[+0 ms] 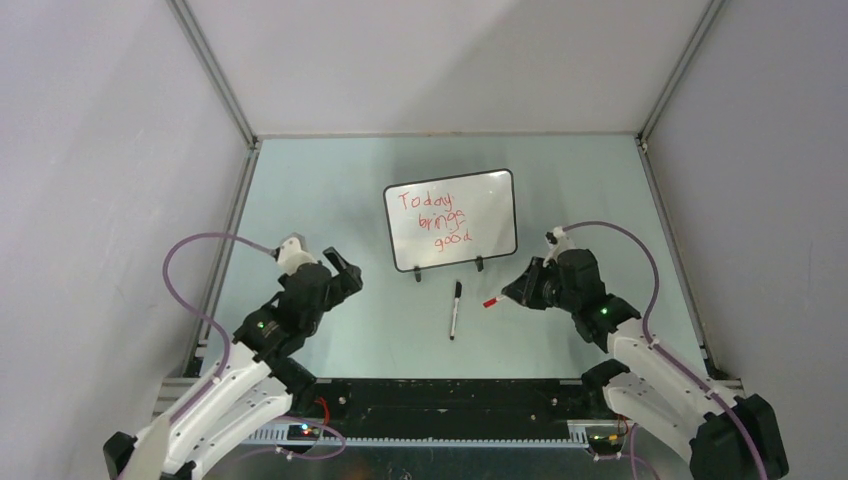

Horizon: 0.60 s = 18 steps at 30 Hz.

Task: Write a sentence on the whiteboard
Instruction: Put down the whiteboard marker at the center of the board.

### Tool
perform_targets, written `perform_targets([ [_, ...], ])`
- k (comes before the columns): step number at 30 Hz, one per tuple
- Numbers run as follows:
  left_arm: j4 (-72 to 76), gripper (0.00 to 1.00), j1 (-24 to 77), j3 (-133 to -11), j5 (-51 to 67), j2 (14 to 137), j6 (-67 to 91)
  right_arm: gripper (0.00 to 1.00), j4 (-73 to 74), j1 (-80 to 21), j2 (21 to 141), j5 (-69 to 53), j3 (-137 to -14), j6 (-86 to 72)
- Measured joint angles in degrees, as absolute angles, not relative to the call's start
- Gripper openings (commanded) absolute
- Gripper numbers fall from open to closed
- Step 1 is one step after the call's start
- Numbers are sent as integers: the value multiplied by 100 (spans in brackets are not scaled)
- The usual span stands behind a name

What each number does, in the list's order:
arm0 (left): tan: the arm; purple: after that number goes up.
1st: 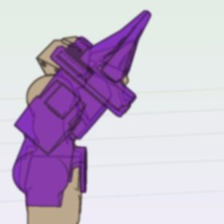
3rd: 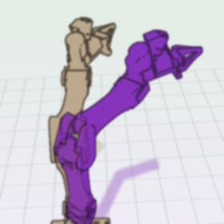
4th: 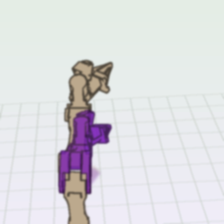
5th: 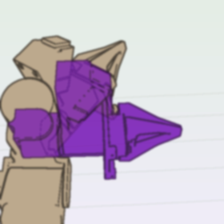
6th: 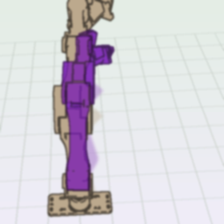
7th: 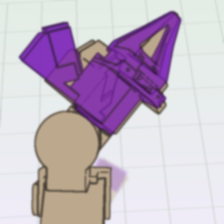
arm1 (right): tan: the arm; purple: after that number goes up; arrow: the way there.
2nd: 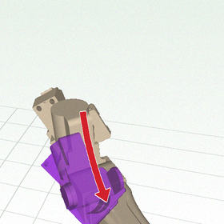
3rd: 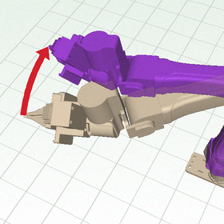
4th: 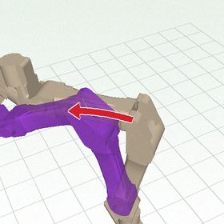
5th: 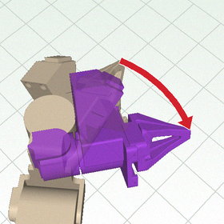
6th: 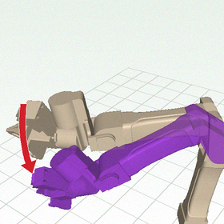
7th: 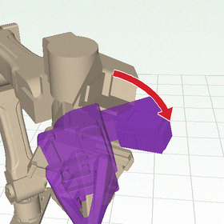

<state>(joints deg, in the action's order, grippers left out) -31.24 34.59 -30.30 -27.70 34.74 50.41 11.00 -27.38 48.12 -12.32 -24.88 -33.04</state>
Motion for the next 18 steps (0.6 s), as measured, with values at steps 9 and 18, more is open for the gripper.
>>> perform_targets([
  [9,-2751,100,3459,-2757,-3052,3030,4654,98,-196,-2447,5638,-1835,-2239,-3752],
  [18,-2086,99,3459,-2021,-3352,2211,4163,100,97,-2171,4856,-1194,-2231,-3511],
])
